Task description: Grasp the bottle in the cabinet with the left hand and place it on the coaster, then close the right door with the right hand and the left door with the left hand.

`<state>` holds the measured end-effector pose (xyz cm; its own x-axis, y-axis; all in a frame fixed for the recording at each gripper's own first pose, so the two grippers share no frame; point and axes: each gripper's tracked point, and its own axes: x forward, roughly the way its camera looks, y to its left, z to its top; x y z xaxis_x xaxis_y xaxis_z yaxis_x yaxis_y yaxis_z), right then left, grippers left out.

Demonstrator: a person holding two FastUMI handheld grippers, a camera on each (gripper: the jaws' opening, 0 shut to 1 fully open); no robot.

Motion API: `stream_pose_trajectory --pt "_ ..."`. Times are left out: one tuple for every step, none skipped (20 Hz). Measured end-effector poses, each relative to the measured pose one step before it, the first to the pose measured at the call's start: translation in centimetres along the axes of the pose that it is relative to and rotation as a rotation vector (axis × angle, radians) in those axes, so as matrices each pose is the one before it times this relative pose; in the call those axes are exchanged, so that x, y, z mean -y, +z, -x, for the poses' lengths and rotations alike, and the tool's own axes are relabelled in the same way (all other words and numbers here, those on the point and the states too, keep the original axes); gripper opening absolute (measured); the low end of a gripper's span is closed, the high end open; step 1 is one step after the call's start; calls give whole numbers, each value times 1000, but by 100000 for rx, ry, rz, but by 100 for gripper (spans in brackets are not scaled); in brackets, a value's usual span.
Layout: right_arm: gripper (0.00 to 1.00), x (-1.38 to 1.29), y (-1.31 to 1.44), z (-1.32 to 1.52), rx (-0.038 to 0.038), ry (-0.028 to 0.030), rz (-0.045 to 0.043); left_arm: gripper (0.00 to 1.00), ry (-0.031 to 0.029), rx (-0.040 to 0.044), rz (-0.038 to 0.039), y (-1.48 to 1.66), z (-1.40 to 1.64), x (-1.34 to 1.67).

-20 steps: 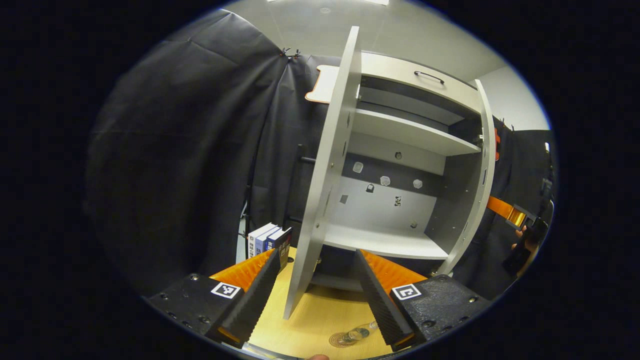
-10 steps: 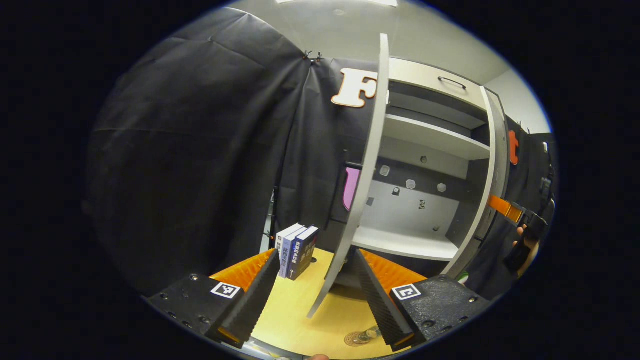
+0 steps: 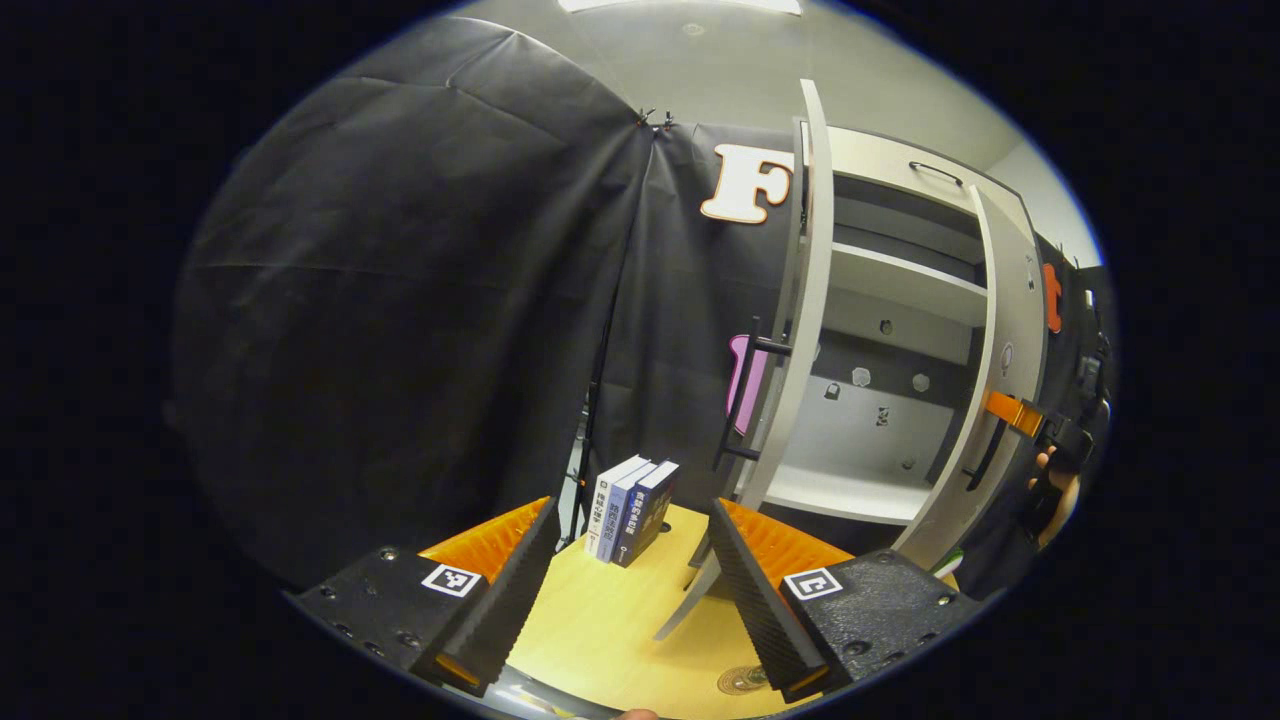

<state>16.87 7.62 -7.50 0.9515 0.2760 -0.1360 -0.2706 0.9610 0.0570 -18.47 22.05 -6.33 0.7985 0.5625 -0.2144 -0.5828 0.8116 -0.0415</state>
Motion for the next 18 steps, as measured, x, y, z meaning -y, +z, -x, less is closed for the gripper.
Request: stream_pose_trajectory --pt "99 -92 -94 -405 -364 -442 -777 89 635 270 54 78 -171 -270" --pt "98 -131 -100 -407 -74 -481 -590 89 570 229 233 24 -28 -232" --pt "99 -74 -1 -415 99 -454 -153 89 719 248 247 117 -135 -235" --pt "99 -194 -60 -316 276 -339 241 89 619 184 214 56 -86 -250" --pt "99 -26 -18 -305 164 -428 459 89 547 214 171 75 -147 -131" --pt "99 -99 -54 -310 134 -431 516 89 483 65 106 -24 -115 -172" --pt "99 -60 -18 -257 102 -408 395 89 430 103 74 47 -187 -59" --pt "99 -101 -9 -296 -6 -200 82 89 444 38 26 -23 -190 -54" --pt "99 -7 -110 -310 -111 -161 -259 89 355 103 48 41 -151 -66" --pt "99 -86 -23 -344 -135 -116 -407 89 167 32 108 -7 -160 -29" --pt "99 18 -59 -146 -95 -441 -163 89 74 -20 112 18 -158 47" --pt "99 -45 34 -298 335 -863 932 94 57 -84 6 -37 -193 12" --pt "99 -23 -19 -16 379 -832 746 94 98 -20 -57 13 -258 17" --pt "99 8 -67 -155 150 -830 18 89 117 -183 -177 -6 -123 -35" --pt "99 -50 -84 -84 293 -834 258 89 49 -62 -136 4 -195 45" --pt "99 17 -40 -94 242 -762 244 89 -58 -175 -158 -35 -208 6" --pt "99 12 -7 -165 171 -772 264 89 -81 -142 -204 14 -181 13" --pt "99 -12 -22 -160 167 -745 380 89 -81 -150 -285 2 -178 -46"
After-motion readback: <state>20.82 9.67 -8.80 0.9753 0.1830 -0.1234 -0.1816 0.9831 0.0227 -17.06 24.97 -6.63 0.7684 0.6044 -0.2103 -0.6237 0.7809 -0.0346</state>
